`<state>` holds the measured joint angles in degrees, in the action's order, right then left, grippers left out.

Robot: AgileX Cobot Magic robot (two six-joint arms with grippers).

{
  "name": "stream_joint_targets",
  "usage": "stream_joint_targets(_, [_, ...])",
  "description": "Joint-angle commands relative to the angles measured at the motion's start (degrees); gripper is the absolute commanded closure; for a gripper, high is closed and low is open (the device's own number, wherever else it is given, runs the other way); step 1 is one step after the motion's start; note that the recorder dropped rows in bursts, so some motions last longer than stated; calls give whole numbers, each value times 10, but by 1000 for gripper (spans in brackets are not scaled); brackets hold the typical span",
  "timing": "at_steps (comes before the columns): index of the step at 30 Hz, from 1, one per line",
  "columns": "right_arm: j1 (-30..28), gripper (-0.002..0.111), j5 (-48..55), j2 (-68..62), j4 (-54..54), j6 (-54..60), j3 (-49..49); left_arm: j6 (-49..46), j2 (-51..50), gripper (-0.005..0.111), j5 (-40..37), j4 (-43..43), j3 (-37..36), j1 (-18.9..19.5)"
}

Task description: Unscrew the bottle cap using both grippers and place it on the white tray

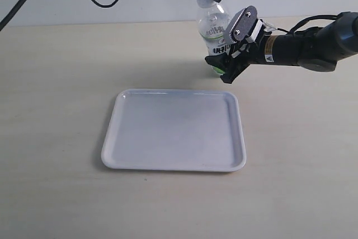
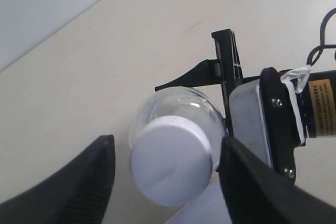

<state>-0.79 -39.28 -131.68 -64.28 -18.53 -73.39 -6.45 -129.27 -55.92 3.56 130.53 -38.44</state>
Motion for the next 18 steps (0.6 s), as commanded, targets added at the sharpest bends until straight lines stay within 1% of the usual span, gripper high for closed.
stream_joint_targets(1, [1,108,19,-4,-21,3,4,9,-4,51,-5,20,3,6])
stream_joint_targets(11, [1,108,18,-4,-21,4,4,9,-13,52,-3,33,3,6])
stream_joint_targets(18, [1,108,15,-4,-21,4,4,9,-11,52,19,33,3,6])
